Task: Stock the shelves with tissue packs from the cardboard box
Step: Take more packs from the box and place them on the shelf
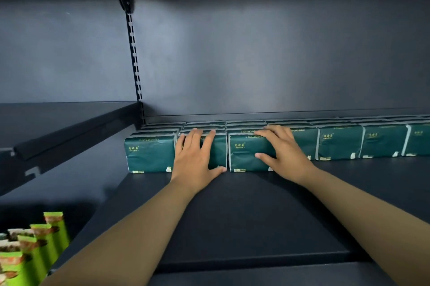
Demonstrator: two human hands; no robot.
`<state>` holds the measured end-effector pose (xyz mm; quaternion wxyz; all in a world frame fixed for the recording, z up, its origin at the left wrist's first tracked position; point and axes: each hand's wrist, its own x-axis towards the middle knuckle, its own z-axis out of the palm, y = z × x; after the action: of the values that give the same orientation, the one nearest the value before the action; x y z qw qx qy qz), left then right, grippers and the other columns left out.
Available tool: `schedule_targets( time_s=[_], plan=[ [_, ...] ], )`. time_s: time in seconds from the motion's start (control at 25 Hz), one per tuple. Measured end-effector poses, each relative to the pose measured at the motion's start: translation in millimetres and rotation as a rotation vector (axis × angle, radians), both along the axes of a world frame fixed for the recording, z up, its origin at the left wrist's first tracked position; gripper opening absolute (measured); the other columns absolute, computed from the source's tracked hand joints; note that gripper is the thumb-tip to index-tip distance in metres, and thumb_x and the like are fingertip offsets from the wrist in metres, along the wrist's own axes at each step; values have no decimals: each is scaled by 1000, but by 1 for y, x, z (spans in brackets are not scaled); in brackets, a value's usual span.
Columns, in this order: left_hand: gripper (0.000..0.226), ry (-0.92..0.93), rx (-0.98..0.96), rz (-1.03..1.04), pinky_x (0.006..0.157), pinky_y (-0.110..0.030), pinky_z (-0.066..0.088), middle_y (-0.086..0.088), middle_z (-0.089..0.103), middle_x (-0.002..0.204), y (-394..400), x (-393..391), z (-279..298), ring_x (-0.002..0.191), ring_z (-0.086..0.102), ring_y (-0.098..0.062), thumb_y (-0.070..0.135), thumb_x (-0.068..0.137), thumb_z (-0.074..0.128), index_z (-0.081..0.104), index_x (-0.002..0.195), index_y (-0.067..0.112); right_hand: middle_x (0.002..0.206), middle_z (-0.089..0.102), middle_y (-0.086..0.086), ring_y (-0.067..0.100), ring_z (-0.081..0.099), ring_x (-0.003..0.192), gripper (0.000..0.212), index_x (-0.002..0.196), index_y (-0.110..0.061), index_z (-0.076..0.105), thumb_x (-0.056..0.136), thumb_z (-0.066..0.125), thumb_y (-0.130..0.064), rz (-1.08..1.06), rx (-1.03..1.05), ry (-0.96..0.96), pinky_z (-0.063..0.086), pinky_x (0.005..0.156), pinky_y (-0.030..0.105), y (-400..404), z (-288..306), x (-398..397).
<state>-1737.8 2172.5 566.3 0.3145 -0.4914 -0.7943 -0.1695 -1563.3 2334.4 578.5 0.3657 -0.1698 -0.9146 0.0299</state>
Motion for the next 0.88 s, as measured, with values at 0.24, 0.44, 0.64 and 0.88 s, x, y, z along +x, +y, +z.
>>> schedule_targets(
  time_s=[0.24, 0.44, 0.64, 0.88],
  plan=[
    [91, 27, 18, -12, 116, -41, -7, -9, 21, 153, -14, 13, 5, 144, 10, -23, 64, 81, 56, 14, 151, 23, 143, 32, 2, 19, 21, 134, 62, 142, -22, 34, 87, 63, -32, -109, 3, 20, 26, 112, 39, -19, 8, 15],
    [84, -47, -18, -28, 116, -41, 3, -8, 18, 153, -55, 63, 5, 143, 10, -23, 64, 84, 50, 18, 150, 25, 140, 36, 2, 20, 25, 131, 56, 137, -19, 41, 87, 64, -30, -110, -19, 104, 27, 110, 37, -54, 15, 94],
    [78, -111, 41, -85, 117, -41, 8, -11, 19, 152, -111, 164, -9, 142, 12, -24, 64, 86, 46, 21, 149, 23, 137, 37, 1, 19, 26, 128, 54, 136, -19, 41, 88, 62, -30, -158, -72, 113, 30, 108, 38, -107, -4, 204],
    [78, -242, -45, -150, 116, -38, 9, -11, 15, 155, -157, 298, -79, 144, 10, -24, 61, 88, 47, 19, 150, 22, 136, 39, -1, 17, 26, 129, 49, 135, -18, 43, 90, 60, -27, -182, -130, 21, 29, 104, 31, -158, -62, 333]
  ],
)
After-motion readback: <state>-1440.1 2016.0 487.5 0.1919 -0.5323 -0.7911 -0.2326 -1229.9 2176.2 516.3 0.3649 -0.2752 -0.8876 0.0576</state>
